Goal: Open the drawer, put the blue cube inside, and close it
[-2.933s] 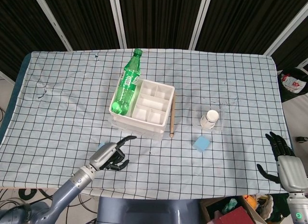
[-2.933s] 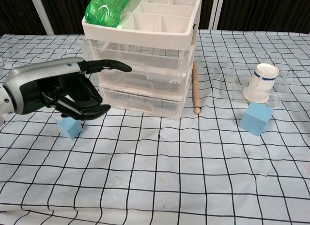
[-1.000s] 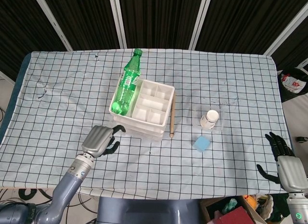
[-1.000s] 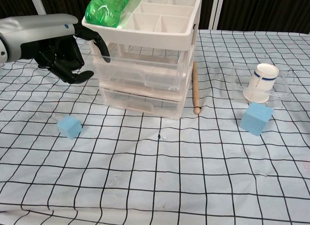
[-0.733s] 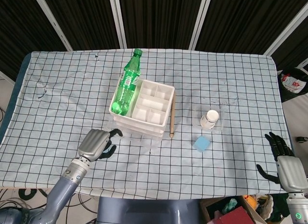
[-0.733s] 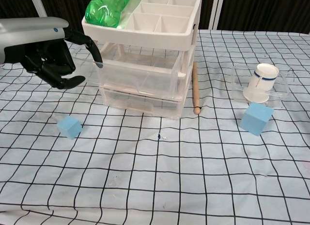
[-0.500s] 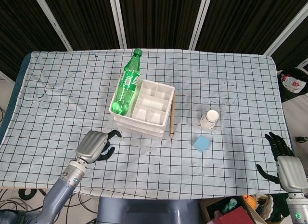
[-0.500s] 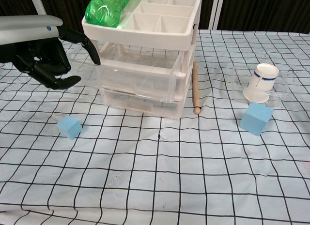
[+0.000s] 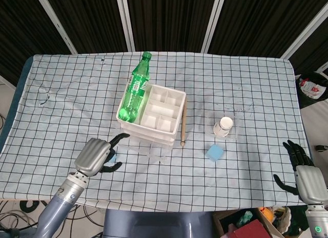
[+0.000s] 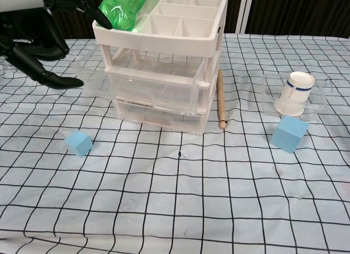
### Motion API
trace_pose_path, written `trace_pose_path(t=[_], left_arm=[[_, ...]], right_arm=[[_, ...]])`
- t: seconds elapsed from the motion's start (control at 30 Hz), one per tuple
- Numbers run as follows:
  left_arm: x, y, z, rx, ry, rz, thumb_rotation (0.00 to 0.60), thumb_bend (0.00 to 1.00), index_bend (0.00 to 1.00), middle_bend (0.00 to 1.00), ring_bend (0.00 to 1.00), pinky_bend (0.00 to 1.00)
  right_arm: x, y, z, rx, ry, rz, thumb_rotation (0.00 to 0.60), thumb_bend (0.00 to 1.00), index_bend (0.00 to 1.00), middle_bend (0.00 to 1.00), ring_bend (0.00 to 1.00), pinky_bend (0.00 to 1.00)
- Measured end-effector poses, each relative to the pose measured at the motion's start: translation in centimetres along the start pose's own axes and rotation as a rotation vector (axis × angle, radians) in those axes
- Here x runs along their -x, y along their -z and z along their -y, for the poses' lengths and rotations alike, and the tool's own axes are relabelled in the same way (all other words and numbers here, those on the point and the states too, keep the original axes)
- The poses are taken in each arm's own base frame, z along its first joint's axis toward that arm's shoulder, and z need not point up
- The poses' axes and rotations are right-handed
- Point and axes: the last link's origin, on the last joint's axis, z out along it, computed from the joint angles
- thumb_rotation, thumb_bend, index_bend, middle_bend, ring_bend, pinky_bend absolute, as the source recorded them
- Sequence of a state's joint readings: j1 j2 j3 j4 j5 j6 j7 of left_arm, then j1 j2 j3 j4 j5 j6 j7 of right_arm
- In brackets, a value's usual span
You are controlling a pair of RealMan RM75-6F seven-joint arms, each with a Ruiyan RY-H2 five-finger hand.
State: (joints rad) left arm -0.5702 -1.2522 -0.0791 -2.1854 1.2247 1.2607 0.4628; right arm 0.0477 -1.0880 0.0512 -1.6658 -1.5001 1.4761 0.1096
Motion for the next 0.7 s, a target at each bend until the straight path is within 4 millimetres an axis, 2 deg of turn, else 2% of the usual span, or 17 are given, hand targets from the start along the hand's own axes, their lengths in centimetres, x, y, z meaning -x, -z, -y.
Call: trace_pose_path(t=[0.2,0.33,0.43,0.7], left_arm=[[-1.3,2.7,2.2,-0.069,-0.050,-0.057,0.600,0.20,0.19,0.98,0.95,0.88],[-1.6,4.8,5.0,-0.164,-0.086,-0.061,0.600,0.19,0.22,0.98,0.95,0.88],[-1.3,5.5,6.7,-0.215,-0.109,-0.050,0.600,0.19,0.26,0.98,0.95,0.88],[0.2,6.1,10.6,-0.338,-0.152,0.022,0.600,0.18,0.26,0.98,0.95,0.88]], right_arm=[[0.0,0.0,0.0,-0.001,0.000,0.003,0.600,0.25,0.00,0.00,0.00,0.18],[0.1,0.0,0.1,-0.002,0.000,0.003,0.600,0.25,0.00,0.00,0.00,0.18],[0.1,0.0,0.1,-0.003,0.001,0.002,0.600,0.25,0.00,0.00,0.00,0.18],[0.1,0.0,0.1,-0.002,0.001,0.003,0.600,0.25,0.00,0.00,0.00,0.18]])
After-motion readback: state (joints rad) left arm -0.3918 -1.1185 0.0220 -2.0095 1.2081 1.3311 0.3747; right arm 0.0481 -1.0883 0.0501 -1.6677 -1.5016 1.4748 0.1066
